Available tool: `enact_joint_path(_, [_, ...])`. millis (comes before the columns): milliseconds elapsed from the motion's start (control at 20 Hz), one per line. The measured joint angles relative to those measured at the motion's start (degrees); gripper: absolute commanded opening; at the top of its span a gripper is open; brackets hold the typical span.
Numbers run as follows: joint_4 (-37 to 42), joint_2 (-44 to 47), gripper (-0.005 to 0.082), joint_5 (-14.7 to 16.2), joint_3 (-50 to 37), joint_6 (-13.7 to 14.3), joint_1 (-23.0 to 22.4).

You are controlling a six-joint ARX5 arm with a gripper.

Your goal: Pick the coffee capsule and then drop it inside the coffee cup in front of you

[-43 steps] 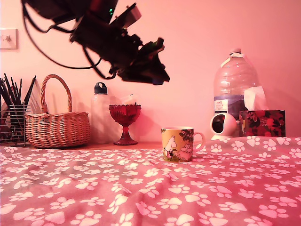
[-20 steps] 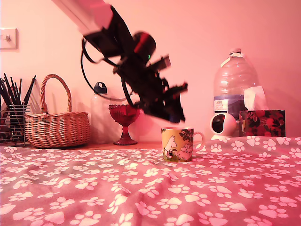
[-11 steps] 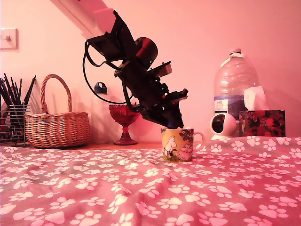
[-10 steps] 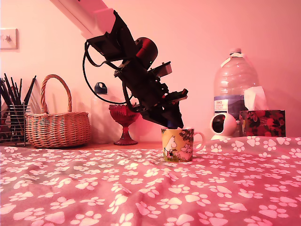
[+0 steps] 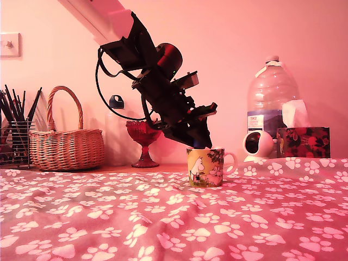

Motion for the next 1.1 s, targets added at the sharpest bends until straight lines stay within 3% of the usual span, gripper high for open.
enact_joint_path(200, [0.0,0.0,0.0202,0.0,0.0,0.0,0.0])
enact_joint_path(250, [0.0,0.0,0.0261,0.0,0.0,0.0,0.0])
enact_joint_path(400, [-0.1,0.0,0.0697,0.0,0.0,0.0,0.0])
enact_joint_path(450, [-0.6,0.0,0.0741,0.0,0.1,0.0,0.0])
enact_joint_path(900, [-4.7,-0.3,0.0736,0.4,1.7,0.0,0.0])
enact_joint_path(1000, [-6.8,-0.6,0.066,0.7,1.9,0.1,0.0])
enact_joint_path(1100, [-9.5,-1.5,0.0456,1.2,1.9,0.1,-0.1])
